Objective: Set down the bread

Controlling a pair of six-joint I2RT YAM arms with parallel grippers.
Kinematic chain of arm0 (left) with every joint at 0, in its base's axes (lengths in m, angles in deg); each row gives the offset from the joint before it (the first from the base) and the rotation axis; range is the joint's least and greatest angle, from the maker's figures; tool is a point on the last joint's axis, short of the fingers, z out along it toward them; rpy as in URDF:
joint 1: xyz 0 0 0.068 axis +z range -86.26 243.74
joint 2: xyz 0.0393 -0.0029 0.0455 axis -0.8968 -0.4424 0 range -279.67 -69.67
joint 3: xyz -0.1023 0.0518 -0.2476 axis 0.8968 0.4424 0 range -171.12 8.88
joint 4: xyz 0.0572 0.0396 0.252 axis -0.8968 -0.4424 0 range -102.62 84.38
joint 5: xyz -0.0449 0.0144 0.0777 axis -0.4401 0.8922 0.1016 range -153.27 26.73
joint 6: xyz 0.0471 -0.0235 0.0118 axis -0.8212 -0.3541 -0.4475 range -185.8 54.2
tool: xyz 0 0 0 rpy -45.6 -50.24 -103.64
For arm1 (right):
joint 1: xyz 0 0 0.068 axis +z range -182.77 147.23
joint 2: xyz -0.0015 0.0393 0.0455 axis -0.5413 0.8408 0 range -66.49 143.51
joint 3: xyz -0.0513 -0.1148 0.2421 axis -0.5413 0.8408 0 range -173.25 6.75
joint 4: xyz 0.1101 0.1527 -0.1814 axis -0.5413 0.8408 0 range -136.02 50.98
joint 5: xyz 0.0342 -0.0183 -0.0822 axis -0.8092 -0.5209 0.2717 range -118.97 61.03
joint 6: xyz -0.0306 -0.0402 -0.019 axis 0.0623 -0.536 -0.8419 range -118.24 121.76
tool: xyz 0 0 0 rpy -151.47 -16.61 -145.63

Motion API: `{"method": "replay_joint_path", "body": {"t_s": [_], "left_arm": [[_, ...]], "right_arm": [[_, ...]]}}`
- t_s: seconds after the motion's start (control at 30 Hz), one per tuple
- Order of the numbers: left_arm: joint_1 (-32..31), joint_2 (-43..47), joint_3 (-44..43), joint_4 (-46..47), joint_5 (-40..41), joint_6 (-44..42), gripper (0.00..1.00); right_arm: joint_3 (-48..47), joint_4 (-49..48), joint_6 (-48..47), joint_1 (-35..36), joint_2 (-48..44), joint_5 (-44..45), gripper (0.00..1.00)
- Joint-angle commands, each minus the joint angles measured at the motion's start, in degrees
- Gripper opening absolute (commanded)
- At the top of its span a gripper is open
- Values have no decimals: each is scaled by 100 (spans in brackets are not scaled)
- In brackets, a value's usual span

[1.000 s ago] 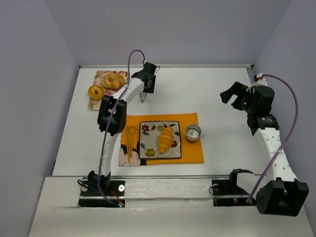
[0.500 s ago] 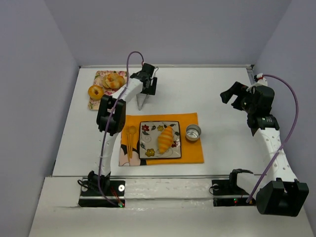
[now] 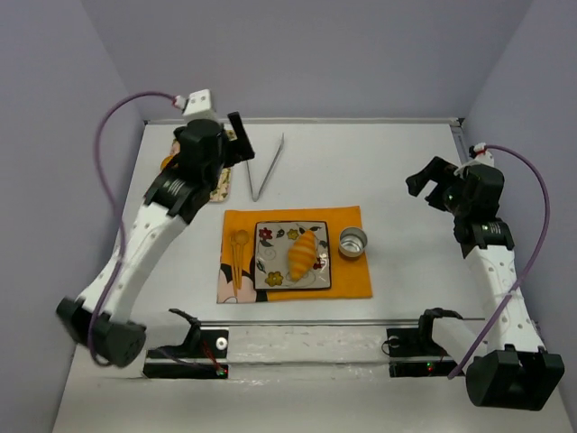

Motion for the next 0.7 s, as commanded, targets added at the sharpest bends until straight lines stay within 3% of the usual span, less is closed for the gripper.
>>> {"method": "replay_joint_path", "body": {"t_s": [0.0, 0.07, 0.27, 0.67], "left_arm": [[-20, 1927, 2147, 422, 496, 1623, 99], [-20, 2614, 3020, 572, 320, 2046, 99], [-20, 3444, 3605, 212, 345, 2188, 99], [-20, 2918, 3403, 238, 399, 2030, 99]], "right_arm": [[123, 377, 211, 1, -308, 388, 100], [193, 465, 272, 1, -413, 528, 100], [351, 492, 483, 1, -861, 845, 100], [484, 501, 492, 1, -1038, 1013, 100]]}}
